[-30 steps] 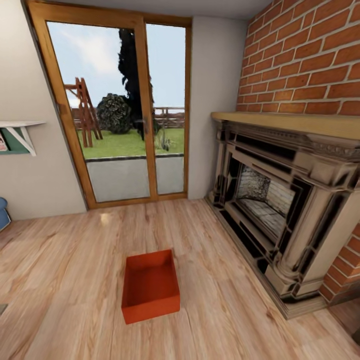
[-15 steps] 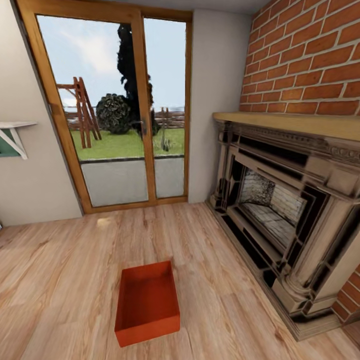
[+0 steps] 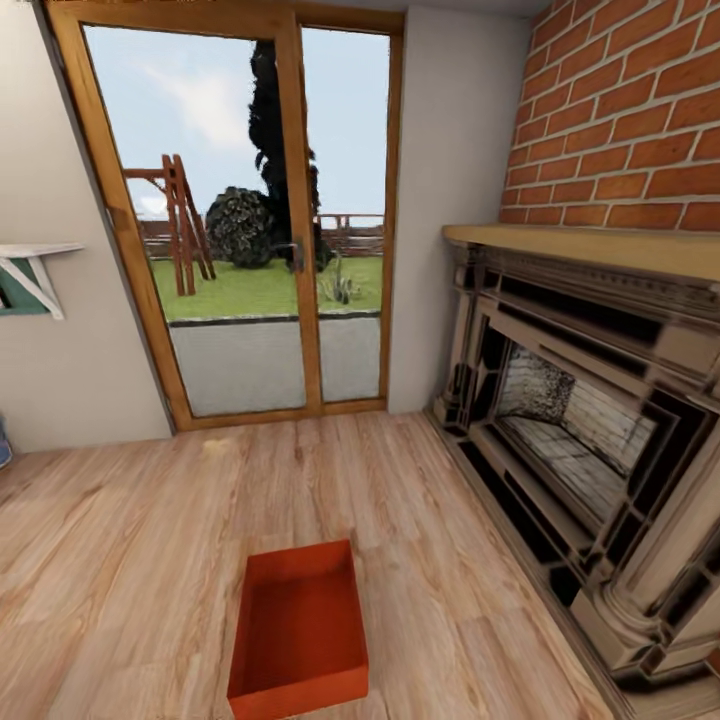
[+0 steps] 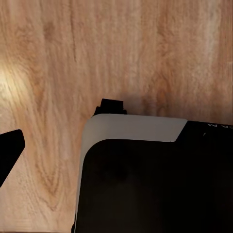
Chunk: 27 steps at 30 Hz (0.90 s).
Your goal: Move the two storage containers from the living room to the garage. In the garage, place one container on the floor and stack the other container on top of it (either order is fine).
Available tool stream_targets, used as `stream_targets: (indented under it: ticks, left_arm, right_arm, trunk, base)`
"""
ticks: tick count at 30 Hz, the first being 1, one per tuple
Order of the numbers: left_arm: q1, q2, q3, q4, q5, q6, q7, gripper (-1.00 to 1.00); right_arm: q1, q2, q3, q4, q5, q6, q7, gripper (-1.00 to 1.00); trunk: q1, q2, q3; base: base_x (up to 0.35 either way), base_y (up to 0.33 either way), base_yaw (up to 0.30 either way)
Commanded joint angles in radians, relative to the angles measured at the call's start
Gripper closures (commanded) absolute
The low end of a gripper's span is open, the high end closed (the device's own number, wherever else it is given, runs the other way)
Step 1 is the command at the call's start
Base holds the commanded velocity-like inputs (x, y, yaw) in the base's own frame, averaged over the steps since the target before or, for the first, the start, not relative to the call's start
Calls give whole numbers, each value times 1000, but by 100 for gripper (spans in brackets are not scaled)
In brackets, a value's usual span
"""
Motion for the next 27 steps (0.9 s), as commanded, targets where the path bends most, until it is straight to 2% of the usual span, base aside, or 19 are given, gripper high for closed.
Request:
stream_targets:
  ticks: [1,18,27]
  left_arm:
    - [-1,0,0,1,8,-3,0,-100]
    - [-1,0,0,1,8,-3,0,-100]
    - [-1,0,0,1,8,-3,0,-100]
  right_arm:
    - [-1,1,8,3,-9,-5,-1,-100]
    - [-1,1,8,3,-9,-7,-1,-100]
    - [-1,1,8,3,-9,-7,-1,-100]
  trunk:
    - [0,-1,-1]
    - [0,-1,-1]
    - [0,-1,-1]
  base:
    - [14,0,267]
    - [1,0,271]
    - [17,49,44]
